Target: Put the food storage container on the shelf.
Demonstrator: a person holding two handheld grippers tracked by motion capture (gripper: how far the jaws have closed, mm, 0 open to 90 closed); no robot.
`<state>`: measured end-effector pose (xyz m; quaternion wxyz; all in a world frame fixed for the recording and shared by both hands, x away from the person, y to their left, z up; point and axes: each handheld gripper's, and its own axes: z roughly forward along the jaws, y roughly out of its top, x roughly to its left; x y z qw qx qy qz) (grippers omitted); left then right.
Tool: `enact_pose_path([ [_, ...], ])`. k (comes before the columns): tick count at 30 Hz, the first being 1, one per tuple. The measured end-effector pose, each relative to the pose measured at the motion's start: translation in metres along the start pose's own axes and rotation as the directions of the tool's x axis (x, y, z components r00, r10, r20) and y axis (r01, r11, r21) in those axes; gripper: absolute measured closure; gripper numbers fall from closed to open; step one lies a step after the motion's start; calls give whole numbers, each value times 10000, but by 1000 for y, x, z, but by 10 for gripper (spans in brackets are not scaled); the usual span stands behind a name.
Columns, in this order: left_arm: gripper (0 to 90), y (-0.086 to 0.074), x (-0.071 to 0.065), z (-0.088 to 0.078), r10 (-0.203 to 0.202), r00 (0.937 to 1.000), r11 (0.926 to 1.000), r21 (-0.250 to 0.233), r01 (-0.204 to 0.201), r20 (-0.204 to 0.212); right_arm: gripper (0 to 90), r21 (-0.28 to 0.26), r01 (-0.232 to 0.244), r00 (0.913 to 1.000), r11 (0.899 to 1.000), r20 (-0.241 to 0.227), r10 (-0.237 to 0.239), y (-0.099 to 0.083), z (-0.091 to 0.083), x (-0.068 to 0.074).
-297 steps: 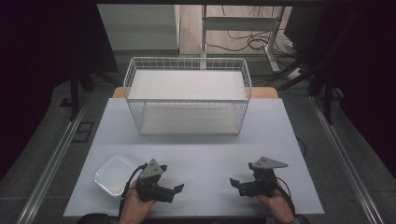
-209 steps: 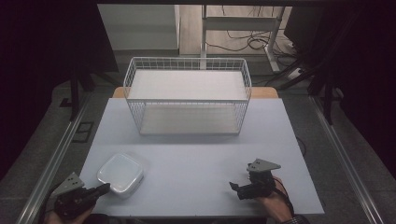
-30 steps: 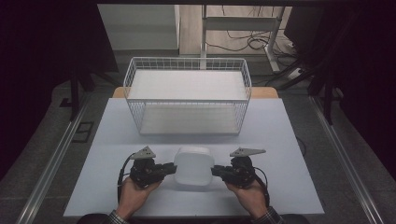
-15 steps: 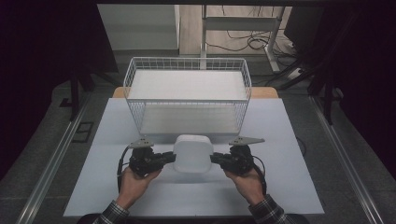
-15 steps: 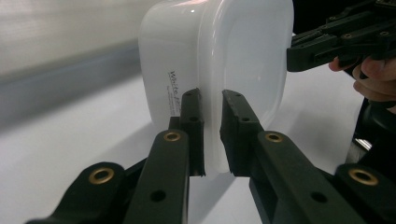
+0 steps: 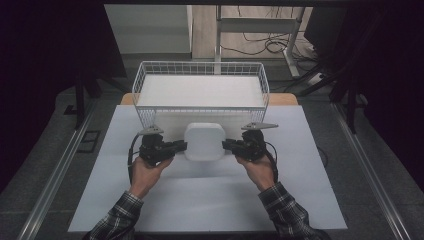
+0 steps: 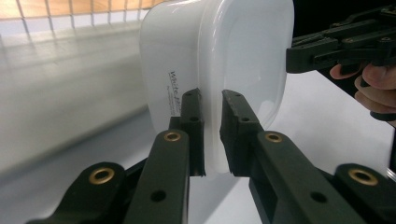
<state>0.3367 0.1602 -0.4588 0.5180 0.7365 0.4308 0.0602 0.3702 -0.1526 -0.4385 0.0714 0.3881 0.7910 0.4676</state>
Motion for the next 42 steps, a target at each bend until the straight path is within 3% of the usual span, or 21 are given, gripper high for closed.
enact_pose_path([
  [7,800,8,19,17,-249,9997,9997,36,250,-70,774,61,-106,9996,9999,267,104,11,17,-14],
  [17,799,4,30,36,-669,9974,9971,338,677,-261,767,327,-418,9978,9986,530,400,7,34,-29],
  [22,796,1,36,45,-875,9956,9958,258,883,-326,766,377,-568,9966,9977,617,544,5,40,-34],
  [27,790,-1,44,48,-1104,9936,9937,175,1108,-253,767,330,-713,9968,9969,398,700,6,44,-38],
  [32,766,-3,46,48,-994,9949,9950,-5,994,-177,756,253,-581,9974,9980,445,569,7,46,-37],
  [34,755,-3,45,49,-853,9957,9962,-181,847,-356,734,168,-523,9973,9985,516,513,7,47,-37],
  [35,755,-2,44,51,-702,9950,9974,-229,687,-709,735,119,-365,9957,9993,853,354,6,49,-36],
  [37,731,0,45,51,-656,9942,9971,-433,620,-852,726,4,-101,9930,9999,1180,99,6,51,-35],
  [42,689,5,49,53,-540,9928,9974,-535,484,-1072,716,-216,-202,9908,9996,1336,229,9,53,-37],
])
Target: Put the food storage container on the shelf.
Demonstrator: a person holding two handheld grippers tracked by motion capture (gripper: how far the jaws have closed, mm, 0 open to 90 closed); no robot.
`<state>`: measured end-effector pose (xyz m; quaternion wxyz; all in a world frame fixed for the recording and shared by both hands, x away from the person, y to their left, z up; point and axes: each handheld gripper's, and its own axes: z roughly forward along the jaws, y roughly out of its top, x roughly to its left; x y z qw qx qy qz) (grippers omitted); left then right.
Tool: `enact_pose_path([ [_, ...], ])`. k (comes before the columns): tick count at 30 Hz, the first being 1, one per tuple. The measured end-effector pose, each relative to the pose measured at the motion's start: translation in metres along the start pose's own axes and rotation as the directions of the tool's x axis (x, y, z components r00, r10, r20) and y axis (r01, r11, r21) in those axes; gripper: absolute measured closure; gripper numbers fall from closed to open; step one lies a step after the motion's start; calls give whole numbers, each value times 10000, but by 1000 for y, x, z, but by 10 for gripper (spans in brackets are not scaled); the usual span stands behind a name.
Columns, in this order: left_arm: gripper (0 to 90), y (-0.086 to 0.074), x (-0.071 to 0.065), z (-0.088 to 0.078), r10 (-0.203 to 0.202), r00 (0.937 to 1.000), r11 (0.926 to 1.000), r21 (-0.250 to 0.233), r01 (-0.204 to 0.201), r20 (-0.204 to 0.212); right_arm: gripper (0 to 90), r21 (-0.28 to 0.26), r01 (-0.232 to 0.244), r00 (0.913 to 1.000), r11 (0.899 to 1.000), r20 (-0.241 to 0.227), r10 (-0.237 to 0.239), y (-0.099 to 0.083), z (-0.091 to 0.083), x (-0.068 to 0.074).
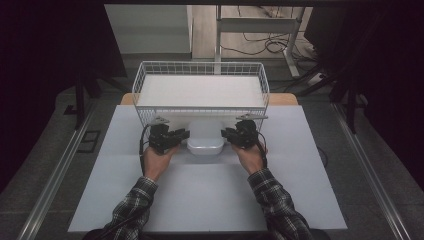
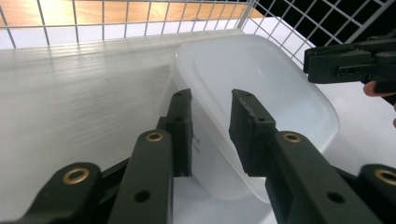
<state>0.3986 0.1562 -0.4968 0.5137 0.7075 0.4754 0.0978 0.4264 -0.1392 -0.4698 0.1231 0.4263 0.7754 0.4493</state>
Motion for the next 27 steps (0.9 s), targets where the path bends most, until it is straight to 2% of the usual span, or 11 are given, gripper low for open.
enact_pose_path([
  [4,641,3,3,3,-76,9998,9999,-97,75,-172,698,-222,99,9996,9997,253,-94,2,3,0],
  [9,614,5,3,3,-20,9994,9999,-104,16,-353,692,-329,8,9993,9995,374,4,2,4,-1],
  [15,573,7,2,-6,-17,9995,9998,-199,11,-316,700,-402,89,9997,9992,252,-79,2,-4,-1],
  [19,520,1,-1,-14,48,9999,9998,-180,-50,-99,731,-399,335,9994,9986,15,-335,0,-14,2],
  [23,442,-9,-4,-25,76,9998,9997,-244,-72,162,805,-395,600,9975,9974,-337,-613,-5,-25,5],
  [26,346,-16,-7,-33,290,9989,9993,-228,-282,381,882,-393,757,9955,9964,-547,-778,-9,-35,7],
  [27,314,-22,-11,-37,475,9974,9986,-274,-461,547,888,-383,799,9949,9961,-581,-821,-10,-36,8],
])
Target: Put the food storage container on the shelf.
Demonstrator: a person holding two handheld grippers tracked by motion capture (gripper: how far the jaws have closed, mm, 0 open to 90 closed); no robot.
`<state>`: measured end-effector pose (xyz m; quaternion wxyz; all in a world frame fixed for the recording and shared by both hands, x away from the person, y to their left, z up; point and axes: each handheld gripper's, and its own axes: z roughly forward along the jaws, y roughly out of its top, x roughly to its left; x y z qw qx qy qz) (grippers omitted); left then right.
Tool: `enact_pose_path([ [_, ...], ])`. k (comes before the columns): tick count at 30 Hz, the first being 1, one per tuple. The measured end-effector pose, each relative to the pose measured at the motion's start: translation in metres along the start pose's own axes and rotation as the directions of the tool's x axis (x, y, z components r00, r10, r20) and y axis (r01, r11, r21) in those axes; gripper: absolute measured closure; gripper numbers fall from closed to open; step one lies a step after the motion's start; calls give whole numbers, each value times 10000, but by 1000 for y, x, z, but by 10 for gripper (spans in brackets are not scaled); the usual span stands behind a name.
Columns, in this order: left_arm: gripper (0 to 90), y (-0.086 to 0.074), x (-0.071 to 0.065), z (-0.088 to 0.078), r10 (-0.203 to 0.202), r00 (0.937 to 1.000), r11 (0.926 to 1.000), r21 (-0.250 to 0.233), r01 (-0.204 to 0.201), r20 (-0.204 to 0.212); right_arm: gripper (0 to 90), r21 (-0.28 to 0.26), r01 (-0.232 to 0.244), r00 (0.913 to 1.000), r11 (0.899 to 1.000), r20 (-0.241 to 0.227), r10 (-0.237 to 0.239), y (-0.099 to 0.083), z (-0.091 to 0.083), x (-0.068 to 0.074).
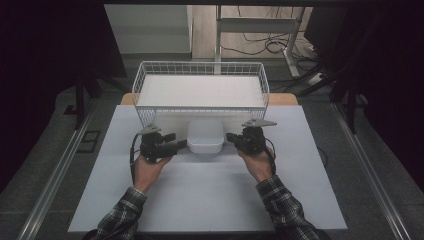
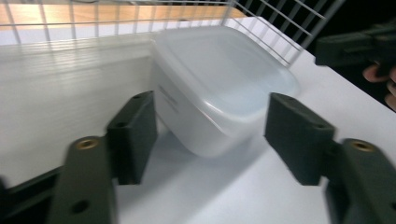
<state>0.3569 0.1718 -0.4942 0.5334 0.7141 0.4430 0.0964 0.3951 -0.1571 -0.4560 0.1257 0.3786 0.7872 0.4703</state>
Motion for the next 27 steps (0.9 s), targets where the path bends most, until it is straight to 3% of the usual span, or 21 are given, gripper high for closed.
enact_pose_path([
  [1,291,0,0,0,0,10000,10000,0,0,0,888,0,0,10000,10000,0,0,0,0,0],
  [3,258,-11,-7,-8,487,9988,9988,94,-488,68,890,24,106,9998,9999,-180,-106,-4,-5,4],
  [6,204,-18,-12,-15,814,9967,9963,258,-814,26,890,39,188,9994,9998,-278,-187,-7,-8,8],
  [9,186,-23,-15,-21,949,9955,9951,271,-948,-47,890,-43,243,9992,9997,-312,-245,-10,-11,13],
  [12,138,-33,-20,-34,836,9965,9962,244,-834,-76,889,-133,256,9986,9996,-449,-262,-16,-15,19],
  [15,104,-41,-23,-42,854,9963,9959,293,-855,44,888,54,431,9978,9991,-515,-427,-19,-14,23],
  [17,91,-43,-24,-43,867,9962,9956,344,-868,55,888,47,531,9957,9986,-763,-526,-21,-14,26],
  [19,76,-51,-27,-48,1130,9935,9911,718,-1121,-96,889,150,680,9932,9976,-961,-662,-21,-12,30],
  [26,52,-63,-35,-59,1476,9887,9871,667,-1455,-272,890,409,1191,9865,9920,-1178,-1136,-22,-1,43],
  [27,43,-67,-37,-62,1675,9852,9838,705,-1646,-364,890,501,1320,9850,9900,-1183,-1254,-23,3,46],
])
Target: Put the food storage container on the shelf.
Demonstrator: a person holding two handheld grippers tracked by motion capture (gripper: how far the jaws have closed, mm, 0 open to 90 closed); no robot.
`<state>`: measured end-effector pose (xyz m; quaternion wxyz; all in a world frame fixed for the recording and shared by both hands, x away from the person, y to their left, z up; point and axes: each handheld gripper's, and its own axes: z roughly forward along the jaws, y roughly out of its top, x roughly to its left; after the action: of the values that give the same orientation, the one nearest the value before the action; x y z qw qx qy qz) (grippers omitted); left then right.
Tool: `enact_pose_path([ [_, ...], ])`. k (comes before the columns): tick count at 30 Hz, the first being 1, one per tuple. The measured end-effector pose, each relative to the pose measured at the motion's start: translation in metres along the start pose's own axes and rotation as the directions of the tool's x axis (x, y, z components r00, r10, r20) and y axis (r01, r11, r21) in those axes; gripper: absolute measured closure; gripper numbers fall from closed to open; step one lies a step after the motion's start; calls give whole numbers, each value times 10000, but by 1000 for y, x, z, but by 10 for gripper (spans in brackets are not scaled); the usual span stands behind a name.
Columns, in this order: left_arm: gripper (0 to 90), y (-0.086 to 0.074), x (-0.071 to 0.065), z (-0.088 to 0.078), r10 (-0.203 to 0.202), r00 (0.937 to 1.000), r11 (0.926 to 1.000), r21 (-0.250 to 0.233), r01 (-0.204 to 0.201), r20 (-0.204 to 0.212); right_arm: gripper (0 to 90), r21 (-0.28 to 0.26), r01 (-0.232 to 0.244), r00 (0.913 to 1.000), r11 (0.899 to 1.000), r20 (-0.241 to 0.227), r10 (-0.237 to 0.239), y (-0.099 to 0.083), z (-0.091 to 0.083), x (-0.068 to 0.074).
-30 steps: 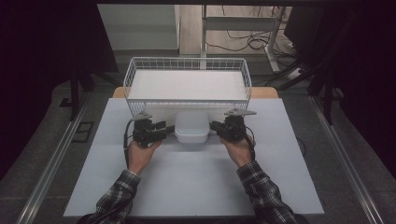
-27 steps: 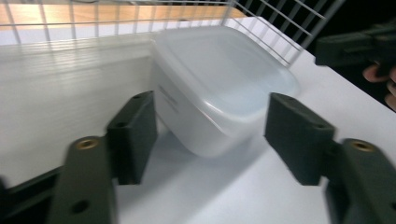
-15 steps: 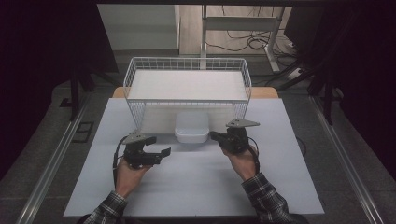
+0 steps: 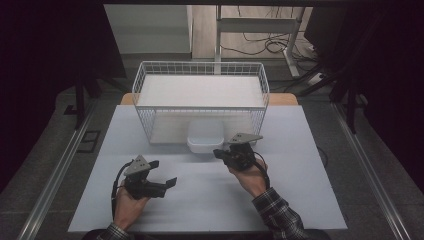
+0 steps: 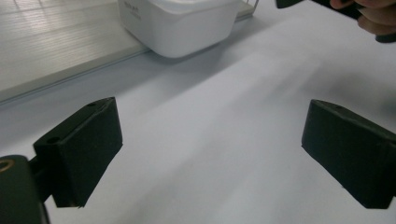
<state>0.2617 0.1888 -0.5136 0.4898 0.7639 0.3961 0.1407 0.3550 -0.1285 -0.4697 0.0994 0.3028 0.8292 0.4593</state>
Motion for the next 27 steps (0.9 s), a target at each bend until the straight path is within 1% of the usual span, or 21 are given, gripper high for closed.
enact_pose_path([
  [1,40,-3,-2,-2,123,9999,9999,19,-123,-99,890,56,63,10000,10000,16,-63,0,3,1],
  [3,35,-6,-5,-5,243,9995,9997,-21,-243,-194,891,170,118,9999,9998,2,-118,0,10,2],
  [4,32,-6,-5,-5,243,9995,9997,-21,-243,-194,891,170,118,9999,9998,2,-118,0,10,2],
  [5,32,-8,-6,-7,282,9994,9996,-6,-282,-213,891,237,173,9998,9996,-26,-173,-1,14,3],
  [6,26,-9,-7,-8,316,9992,9995,-30,-316,-238,891,361,133,9999,9993,-11,-133,-1,20,3],
  [8,22,-11,-8,-9,350,9991,9994,-49,-352,-259,891,426,79,10000,9991,7,-80,-1,25,2],
  [9,20,-13,-10,-10,371,9989,9993,23,-371,-274,891,461,80,10000,9989,14,-80,-1,29,1],
  [10,20,-13,-10,-10,371,9989,9993,23,-371,-274,891,461,80,10000,9989,14,-80,-1,29,1],
  [11,20,-15,-11,-10,412,9988,9991,142,-408,-264,890,533,118,9999,9985,3,-119,-1,34,1],
  [12,20,-15,-11,-10,412,9988,9991,142,-408,-264,890,533,118,9999,9985,3,-119,-1,34,1],
  [14,20,-15,-11,-10,411,9988,9990,167,-407,-254,890,642,141,9999,9978,47,-145,-1,42,-1],
  [15,20,-15,-11,-10,419,9987,9990,176,-414,-274,890,642,141,9999,9978,47,-145,-1,42,-1],
  [19,21,-16,-10,-10,385,9987,9990,222,-378,-337,890,670,-112,9999,9977,109,105,2,53,-5],
  [22,22,-16,-10,-9,411,9982,9987,318,-397,-438,890,703,-157,9998,9974,109,150,2,58,-6],
  [24,23,-17,-9,-9,359,9984,9985,420,-341,-437,891,716,-34,9997,9974,238,17,4,62,-8],
  [27,24,-16,-9,-9,334,9986,9987,399,-318,-399,891,727,-105,9992,9973,394,76,6,67,-11],
])
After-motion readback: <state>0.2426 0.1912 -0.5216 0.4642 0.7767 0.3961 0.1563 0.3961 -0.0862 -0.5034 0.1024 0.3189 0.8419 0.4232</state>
